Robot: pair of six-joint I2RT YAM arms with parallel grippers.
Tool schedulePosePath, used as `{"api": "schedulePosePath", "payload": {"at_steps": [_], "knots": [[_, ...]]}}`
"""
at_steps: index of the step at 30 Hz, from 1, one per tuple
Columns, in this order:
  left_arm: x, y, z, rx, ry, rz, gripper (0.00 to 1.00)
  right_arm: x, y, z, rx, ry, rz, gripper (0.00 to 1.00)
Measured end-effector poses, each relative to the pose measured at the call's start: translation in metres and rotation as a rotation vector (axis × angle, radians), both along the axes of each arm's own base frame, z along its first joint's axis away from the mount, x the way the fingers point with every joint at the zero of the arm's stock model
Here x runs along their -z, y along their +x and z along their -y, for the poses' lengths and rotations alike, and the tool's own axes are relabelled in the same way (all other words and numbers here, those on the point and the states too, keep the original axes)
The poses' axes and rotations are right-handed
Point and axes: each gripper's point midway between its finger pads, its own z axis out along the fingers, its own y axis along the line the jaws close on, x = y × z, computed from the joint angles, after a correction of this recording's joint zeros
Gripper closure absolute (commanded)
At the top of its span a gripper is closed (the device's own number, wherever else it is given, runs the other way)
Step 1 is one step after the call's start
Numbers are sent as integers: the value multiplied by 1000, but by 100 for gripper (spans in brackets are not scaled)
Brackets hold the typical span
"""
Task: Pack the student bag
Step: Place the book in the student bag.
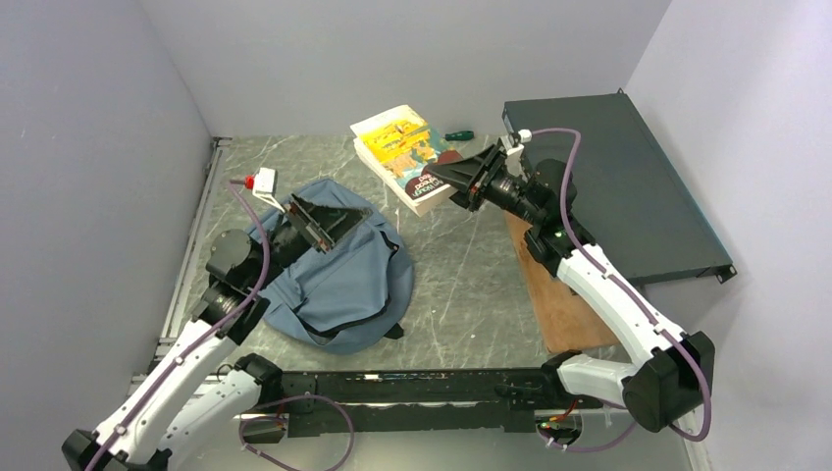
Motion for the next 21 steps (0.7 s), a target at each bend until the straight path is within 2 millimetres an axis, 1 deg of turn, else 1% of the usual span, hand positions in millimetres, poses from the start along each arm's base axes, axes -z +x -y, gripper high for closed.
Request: {"api": "schedulePosePath", "payload": {"at_steps": [3,5,7,11,14,17,19,21], "knots": [[-23,9,5,12,-101,-13,0,-22,-5,-3,-8,26,49,100],[-34,16,9,24,-159,-41,0,-35,-9,-6,-13,49,82,100],[-42,20,10,34,-219,-66,0,-42,-12,-9,-14,67,103,100],[-55,25,8,50,-352,-79,0,-48,-17,-16,-13,93,109,100],[-61,33,13,77,-424,-71,0,-52,-18,-22,-7,117,109,100],[-59,39,22,99,-442,-72,0,-55,-16,-26,13,145,108,100],[-58,37,26,105,-443,-70,0,-54,-16,-27,25,159,106,100],[-63,32,25,97,-451,-48,0,-53,-14,-28,43,168,98,100]]}}
